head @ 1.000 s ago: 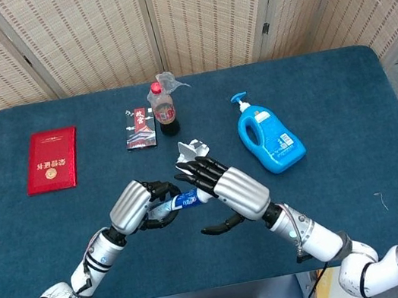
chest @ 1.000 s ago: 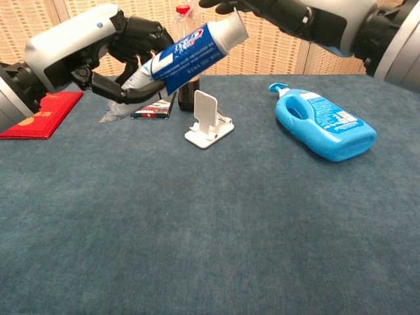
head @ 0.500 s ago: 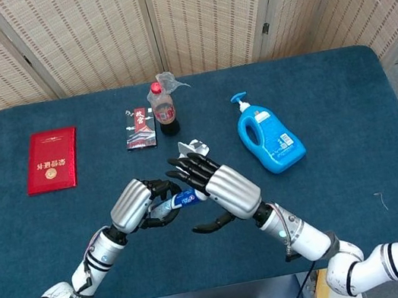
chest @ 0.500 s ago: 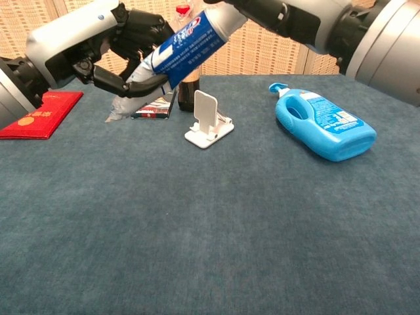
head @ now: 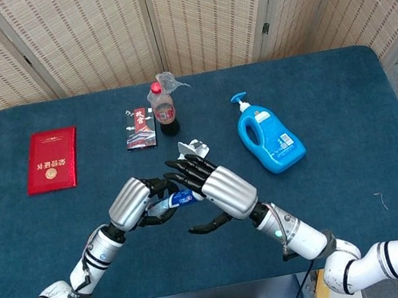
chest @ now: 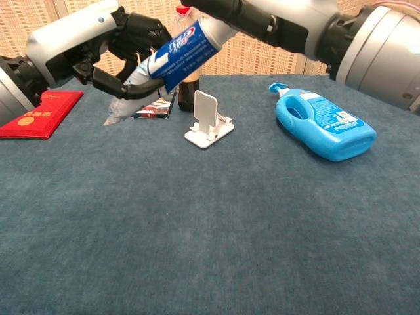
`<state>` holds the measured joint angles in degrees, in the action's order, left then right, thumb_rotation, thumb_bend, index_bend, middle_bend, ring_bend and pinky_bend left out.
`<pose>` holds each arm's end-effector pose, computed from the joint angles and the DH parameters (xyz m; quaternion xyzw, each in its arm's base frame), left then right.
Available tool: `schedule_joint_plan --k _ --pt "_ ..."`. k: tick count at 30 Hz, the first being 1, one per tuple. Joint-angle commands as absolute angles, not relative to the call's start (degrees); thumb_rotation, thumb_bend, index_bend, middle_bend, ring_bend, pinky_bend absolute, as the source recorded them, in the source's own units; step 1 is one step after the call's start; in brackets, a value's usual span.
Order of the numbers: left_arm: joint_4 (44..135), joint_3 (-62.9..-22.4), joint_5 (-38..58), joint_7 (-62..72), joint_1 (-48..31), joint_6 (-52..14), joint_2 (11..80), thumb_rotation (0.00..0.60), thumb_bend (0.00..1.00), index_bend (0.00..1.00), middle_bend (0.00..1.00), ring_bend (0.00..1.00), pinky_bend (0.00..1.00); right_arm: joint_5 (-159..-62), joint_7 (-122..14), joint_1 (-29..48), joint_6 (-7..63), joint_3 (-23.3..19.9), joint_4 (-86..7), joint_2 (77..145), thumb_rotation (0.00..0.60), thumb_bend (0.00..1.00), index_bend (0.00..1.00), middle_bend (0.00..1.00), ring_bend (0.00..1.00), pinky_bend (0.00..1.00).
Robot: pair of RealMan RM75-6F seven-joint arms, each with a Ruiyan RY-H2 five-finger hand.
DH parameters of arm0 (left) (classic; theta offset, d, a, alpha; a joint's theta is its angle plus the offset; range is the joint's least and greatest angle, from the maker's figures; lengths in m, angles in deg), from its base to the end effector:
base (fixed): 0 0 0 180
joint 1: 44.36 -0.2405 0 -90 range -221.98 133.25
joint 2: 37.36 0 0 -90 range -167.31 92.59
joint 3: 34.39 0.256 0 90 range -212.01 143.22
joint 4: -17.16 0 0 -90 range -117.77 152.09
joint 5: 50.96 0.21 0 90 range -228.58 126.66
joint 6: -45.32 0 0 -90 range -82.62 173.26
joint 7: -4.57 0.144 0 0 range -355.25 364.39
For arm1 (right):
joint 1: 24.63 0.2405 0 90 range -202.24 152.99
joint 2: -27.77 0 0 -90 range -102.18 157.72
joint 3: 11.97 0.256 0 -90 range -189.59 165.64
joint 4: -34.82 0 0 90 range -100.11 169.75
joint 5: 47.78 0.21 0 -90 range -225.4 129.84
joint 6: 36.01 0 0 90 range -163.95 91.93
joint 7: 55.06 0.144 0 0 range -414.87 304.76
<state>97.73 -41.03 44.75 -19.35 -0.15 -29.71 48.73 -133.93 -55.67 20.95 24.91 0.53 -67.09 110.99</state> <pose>-0.0977 0.3266 0.0319 -0.6811 -0.3412 -0.6202 0.1868 -0.0333 -0.2944 0.0246 0.7303 -0.3345 0.5622 0.1968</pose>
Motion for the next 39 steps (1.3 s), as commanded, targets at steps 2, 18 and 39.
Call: schedule_joint_plan --k 2,18,39 --pt "97.6 -41.0 44.7 -19.5 -0.2 -29.7 48.6 0.600 0.64 0.77 0.83 0.79 0.80 -133.8 -55.7 21.0 24.8 0.3 -66.9 111.1 0.007 0.00 0.00 0.00 0.00 0.00" --pt "93.2 -38.5 45.8 -17.3 -0.9 -28.5 49.0 0.600 0.64 0.76 0.83 0.77 0.80 -137.6 -53.8 16.8 31.3 -1.4 -69.6 105.4 0.006 0.00 0.00 0.00 0.00 0.00" --pt "93.5 -38.0 31.8 12.4 2.7 -5.7 50.4 0.600 0.43 0.38 0.54 0.48 0.59 -139.0 -54.4 9.5 37.8 -3.1 -71.6 95.9 0.006 0.00 0.00 0.00 0.00 0.00"
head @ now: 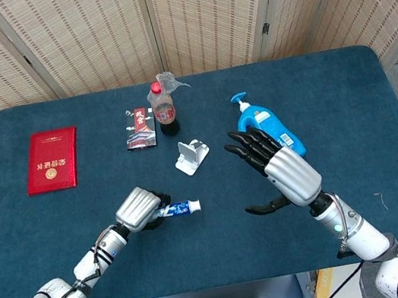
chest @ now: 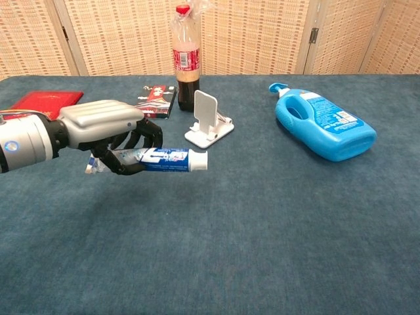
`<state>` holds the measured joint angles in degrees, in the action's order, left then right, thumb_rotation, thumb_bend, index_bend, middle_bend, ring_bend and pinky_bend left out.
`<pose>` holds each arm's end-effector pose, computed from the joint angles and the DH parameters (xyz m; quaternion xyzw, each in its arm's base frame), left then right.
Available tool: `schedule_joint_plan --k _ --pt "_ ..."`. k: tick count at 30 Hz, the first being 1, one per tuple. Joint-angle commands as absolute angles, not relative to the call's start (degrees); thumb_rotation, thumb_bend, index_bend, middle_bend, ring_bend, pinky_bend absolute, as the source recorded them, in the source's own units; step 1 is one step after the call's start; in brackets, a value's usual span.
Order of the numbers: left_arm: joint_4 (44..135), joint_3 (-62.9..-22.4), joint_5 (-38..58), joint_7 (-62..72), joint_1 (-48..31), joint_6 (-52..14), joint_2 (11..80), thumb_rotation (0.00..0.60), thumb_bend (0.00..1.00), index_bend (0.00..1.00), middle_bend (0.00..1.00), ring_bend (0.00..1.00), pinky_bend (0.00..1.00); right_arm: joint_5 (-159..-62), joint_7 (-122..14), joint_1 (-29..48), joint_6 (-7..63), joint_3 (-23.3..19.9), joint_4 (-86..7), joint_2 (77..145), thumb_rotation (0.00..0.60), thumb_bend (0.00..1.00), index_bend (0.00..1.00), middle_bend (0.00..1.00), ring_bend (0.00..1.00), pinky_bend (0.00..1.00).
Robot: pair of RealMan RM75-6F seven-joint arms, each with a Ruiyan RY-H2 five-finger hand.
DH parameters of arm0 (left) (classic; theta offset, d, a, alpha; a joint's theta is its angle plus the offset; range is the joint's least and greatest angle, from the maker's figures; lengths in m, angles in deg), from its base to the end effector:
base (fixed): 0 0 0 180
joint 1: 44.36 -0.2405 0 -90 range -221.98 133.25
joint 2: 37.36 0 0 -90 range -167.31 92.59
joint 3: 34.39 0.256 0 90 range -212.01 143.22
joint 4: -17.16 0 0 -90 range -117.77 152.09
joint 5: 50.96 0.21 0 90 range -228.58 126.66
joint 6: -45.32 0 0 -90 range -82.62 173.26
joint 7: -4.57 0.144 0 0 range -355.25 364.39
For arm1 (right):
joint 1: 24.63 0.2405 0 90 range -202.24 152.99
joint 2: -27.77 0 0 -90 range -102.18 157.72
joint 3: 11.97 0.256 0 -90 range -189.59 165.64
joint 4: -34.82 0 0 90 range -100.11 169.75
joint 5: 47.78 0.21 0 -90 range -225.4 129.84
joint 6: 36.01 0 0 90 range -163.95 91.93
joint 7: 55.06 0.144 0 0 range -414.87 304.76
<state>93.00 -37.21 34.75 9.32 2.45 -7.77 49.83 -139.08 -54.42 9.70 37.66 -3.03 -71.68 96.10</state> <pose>-0.1458 0.3434 -0.0220 -0.8318 -0.2580 -0.3676 0.3261 -0.1072 -0.2835 0.1079 0.6907 -0.3051 0.5745 0.3157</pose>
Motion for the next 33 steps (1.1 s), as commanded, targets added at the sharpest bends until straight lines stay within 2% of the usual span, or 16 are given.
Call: schedule_joint_plan --k 1,5,8,12,17,19,21,22,23,25,33 --pt "93.9 -38.2 30.4 13.6 2.7 -5.0 50.3 0.600 0.41 0.30 0.47 0.42 0.56 -138.9 -54.3 9.3 37.8 -3.1 -71.5 95.8 0.006 0.00 0.00 0.00 0.00 0.00" --pt "96.0 -39.1 25.9 16.6 2.3 -3.4 49.7 0.600 0.35 0.10 0.29 0.25 0.48 -138.9 -53.9 9.0 37.7 -3.1 -71.4 95.3 0.006 0.00 0.00 0.00 0.00 0.00" --pt "98.4 -39.7 22.3 18.5 2.0 -2.4 48.2 0.600 0.33 0.01 0.18 0.16 0.39 -138.9 -54.3 8.7 37.6 -3.1 -71.4 94.7 0.007 0.00 0.00 0.00 0.00 0.00" --pt "102.0 -40.6 19.2 19.1 1.0 -3.3 46.0 0.600 0.31 0.00 0.13 0.11 0.32 -138.6 -54.6 8.2 37.4 -3.2 -71.4 93.7 0.005 0.00 0.00 0.00 0.00 0.00" --pt "106.0 -42.1 18.3 16.2 -2.3 -8.8 42.3 0.600 0.30 0.02 0.15 0.17 0.33 -137.8 -56.3 6.6 36.4 -4.6 -71.2 90.8 0.021 0.00 0.00 0.00 0.00 0.00" --pt "107.3 -42.4 18.1 15.3 -4.0 -11.3 40.2 0.600 0.31 0.06 0.18 0.19 0.34 -136.7 -58.5 5.5 36.3 -5.3 -71.1 89.3 0.162 0.00 0.00 0.00 0.00 0.00" --pt "108.2 -42.5 18.1 14.4 -6.0 -14.1 38.2 0.600 0.31 0.15 0.23 0.22 0.34 -135.3 -61.5 3.9 37.0 -5.9 -70.8 88.3 0.408 0.00 0.00 0.00 0.00 0.00" --pt "108.3 -42.5 18.2 13.9 -7.0 -15.4 37.5 0.600 0.32 0.18 0.24 0.23 0.34 -134.6 -62.6 3.2 37.4 -6.2 -70.5 88.1 0.478 0.00 0.00 0.00 0.00 0.00" --pt "108.3 -42.4 18.6 13.3 -8.3 -17.3 36.7 0.600 0.32 0.20 0.26 0.25 0.34 -133.8 -63.7 2.1 38.1 -6.7 -70.2 87.8 0.514 0.00 0.00 0.00 0.00 0.00" --pt "107.9 -42.0 19.1 12.9 -10.3 -20.2 35.6 0.600 0.32 0.22 0.27 0.26 0.34 -132.7 -64.3 0.4 39.2 -7.3 -69.7 87.5 0.557 0.00 0.00 0.00 0.00 0.00" --pt "105.2 -39.5 22.8 10.4 -19.5 -32.3 32.9 0.600 0.32 0.28 0.32 0.29 0.34 -131.2 -61.3 -7.3 45.3 -10.0 -65.3 87.7 0.572 0.00 0.00 0.00 0.00 0.00"
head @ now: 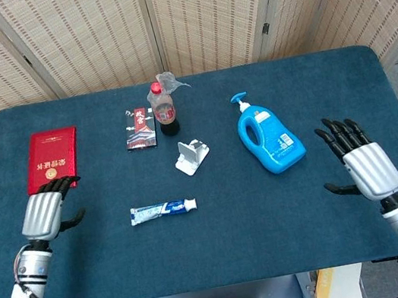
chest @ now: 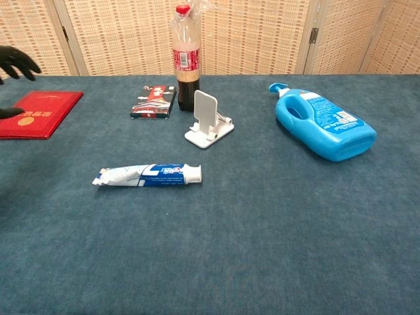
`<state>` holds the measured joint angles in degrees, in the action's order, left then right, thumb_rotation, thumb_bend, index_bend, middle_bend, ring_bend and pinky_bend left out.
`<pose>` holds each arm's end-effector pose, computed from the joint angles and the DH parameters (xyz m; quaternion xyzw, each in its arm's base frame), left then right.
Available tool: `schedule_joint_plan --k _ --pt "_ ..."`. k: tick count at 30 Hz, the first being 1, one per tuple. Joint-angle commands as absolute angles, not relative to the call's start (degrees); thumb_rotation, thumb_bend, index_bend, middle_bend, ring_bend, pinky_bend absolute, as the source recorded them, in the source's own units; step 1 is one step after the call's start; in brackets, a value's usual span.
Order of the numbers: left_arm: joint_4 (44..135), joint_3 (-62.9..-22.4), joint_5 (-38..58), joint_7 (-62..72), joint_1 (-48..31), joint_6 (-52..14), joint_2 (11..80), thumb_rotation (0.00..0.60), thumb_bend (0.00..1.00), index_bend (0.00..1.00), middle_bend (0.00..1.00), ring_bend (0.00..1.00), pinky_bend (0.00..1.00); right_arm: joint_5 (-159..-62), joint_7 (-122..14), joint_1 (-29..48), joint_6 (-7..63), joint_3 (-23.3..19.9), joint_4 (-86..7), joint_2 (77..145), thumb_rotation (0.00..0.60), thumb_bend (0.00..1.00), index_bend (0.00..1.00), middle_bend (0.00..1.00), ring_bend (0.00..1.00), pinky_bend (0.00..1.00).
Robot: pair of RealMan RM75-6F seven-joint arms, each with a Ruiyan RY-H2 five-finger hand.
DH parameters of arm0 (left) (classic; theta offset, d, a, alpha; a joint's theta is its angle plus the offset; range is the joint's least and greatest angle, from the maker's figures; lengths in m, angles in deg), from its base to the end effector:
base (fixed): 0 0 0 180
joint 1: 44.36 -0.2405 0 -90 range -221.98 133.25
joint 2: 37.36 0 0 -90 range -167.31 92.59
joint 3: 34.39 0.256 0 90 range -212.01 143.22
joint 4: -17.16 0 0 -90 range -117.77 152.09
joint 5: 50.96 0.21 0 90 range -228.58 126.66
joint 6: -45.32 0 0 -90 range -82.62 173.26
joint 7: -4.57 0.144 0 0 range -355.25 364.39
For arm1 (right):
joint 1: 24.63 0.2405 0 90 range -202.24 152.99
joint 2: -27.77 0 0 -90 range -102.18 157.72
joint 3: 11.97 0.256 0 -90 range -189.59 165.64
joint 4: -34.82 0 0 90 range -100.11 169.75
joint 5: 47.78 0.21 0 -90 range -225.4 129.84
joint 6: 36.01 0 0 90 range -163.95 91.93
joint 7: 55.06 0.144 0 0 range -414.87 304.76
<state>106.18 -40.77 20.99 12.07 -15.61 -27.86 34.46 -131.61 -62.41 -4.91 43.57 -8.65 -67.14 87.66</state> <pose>-0.2406 0.3123 0.1120 -0.6434 -0.3538 -0.4126 0.5391 -0.2353 -0.2481 0.1568 0.6620 -0.3266 0.4207 0.5274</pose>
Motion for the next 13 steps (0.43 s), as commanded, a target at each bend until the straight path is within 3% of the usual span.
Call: schedule_joint_plan --k 1,13 --pt "105.3 -39.2 23.2 10.1 -20.5 -33.4 32.6 0.600 0.32 0.28 0.32 0.29 0.34 -131.1 -60.9 -8.0 45.9 -10.3 -64.9 87.8 0.571 0.00 0.00 0.00 0.00 0.00" --pt "108.5 -35.3 30.2 11.6 -30.3 -45.6 32.6 0.600 0.32 0.30 0.33 0.30 0.31 -132.8 -54.2 -16.2 51.8 -13.1 -61.1 90.5 0.570 0.00 0.00 0.00 0.00 0.00"
